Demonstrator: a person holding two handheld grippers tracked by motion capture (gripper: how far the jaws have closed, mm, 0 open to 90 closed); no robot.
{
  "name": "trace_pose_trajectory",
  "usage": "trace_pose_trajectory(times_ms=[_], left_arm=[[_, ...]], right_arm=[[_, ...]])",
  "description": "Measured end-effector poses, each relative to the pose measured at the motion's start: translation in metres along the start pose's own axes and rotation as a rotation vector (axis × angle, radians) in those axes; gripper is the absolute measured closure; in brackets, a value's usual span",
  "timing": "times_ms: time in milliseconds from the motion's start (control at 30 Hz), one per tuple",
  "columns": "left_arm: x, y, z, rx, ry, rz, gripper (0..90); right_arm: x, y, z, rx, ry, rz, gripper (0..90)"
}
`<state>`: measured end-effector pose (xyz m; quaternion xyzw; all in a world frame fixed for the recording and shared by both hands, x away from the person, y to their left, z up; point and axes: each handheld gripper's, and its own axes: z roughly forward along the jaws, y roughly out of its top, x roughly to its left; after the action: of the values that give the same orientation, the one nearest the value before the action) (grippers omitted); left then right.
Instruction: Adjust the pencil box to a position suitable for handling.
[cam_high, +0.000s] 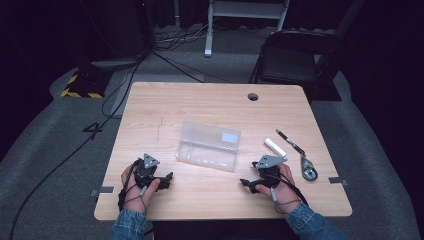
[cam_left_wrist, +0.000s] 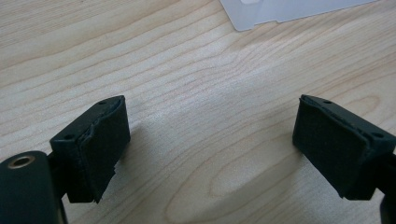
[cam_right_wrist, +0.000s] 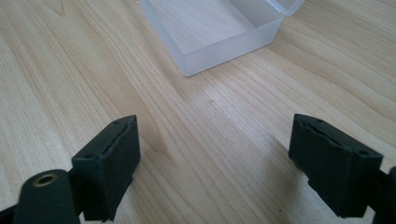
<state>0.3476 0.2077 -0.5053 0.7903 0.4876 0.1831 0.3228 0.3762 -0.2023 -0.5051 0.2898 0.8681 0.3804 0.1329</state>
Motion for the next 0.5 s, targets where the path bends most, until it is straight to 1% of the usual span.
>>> trace_pose_trajectory(times_ms=[100, 200, 233, 267, 300, 367, 400, 500], left_arm=[[-0.0003, -0.0001, -0.0001, -0.001, 0.003, 0.0, 11.8], [-0.0001, 0.0, 0.0, 0.0, 0.0, -0.003, 11.6], [-0.0002, 0.0006, 0.0005, 0.004, 0.017, -0.006, 11.3], [-0.0006, 0.0011, 0.0015, 0.011, 0.024, -0.025, 8.7], [0.0005, 0.0014, 0.0019, 0.016, 0.025, -0.023, 6.0], [0.0005, 0.0013, 0.0019, 0.016, 0.024, -0.025, 5.0], [0.0005, 0.0012, 0.0018, 0.015, 0.025, -0.025, 5.0], [0.0005, 0.0007, 0.0012, 0.016, 0.025, -0.024, 5.0]], right_arm=[[0.0001, 0.0, 0.0, -0.001, 0.0, 0.0, 17.3], [0.0008, -0.0003, -0.0008, -0.01, -0.001, 0.005, 23.4], [0.0007, -0.0002, -0.0008, -0.011, -0.003, 0.007, 24.6], [0.0007, 0.0002, -0.0006, -0.015, -0.009, 0.01, 27.4], [0.0009, 0.0007, -0.0004, -0.017, -0.008, 0.01, 29.8], [0.0012, 0.0024, 0.0001, -0.015, -0.001, 0.005, 33.0], [0.0007, 0.0038, 0.0004, -0.009, 0.001, 0.001, 33.3], [-0.0015, 0.0078, 0.0004, -0.006, 0.007, 0.021, 34.3]])
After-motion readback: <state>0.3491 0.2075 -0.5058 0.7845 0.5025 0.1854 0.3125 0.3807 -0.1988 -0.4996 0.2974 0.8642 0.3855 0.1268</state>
